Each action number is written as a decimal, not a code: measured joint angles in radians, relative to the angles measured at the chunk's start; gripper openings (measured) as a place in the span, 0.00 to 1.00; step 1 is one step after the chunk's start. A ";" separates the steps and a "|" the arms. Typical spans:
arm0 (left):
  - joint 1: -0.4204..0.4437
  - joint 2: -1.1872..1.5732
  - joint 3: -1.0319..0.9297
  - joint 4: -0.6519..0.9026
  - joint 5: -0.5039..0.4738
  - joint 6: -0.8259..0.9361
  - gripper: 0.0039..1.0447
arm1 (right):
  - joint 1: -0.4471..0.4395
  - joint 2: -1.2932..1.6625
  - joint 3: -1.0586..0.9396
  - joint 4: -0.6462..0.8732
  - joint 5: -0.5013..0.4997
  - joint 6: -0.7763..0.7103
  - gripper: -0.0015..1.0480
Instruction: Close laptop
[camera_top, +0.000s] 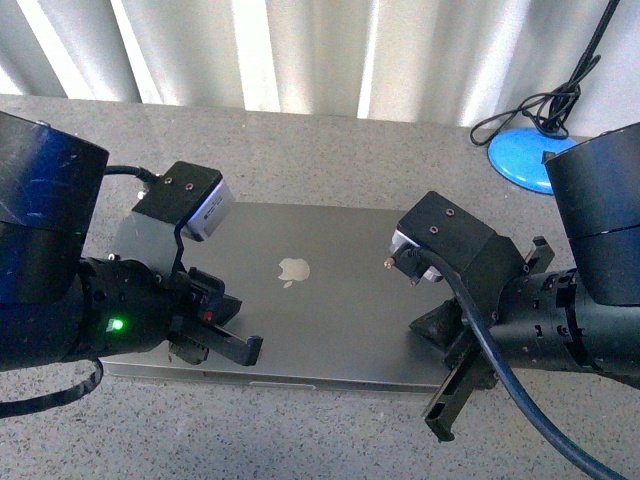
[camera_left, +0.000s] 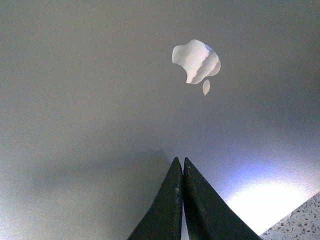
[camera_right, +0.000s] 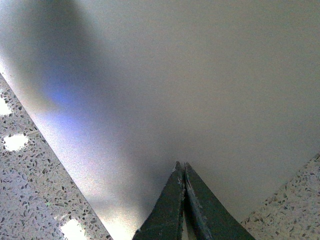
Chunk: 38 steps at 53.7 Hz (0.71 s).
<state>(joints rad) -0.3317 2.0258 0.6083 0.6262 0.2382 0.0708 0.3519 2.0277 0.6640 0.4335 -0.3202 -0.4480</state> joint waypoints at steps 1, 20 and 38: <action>0.000 0.005 0.000 0.004 0.000 -0.002 0.03 | 0.000 0.001 0.001 0.000 0.000 0.000 0.01; 0.000 0.032 0.003 0.034 0.006 -0.024 0.03 | -0.003 0.002 0.008 -0.003 -0.005 0.000 0.01; 0.000 0.061 0.003 0.068 0.010 -0.038 0.03 | -0.003 0.002 0.010 -0.013 -0.005 0.000 0.01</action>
<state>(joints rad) -0.3321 2.0872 0.6117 0.6945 0.2478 0.0326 0.3485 2.0293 0.6743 0.4210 -0.3248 -0.4480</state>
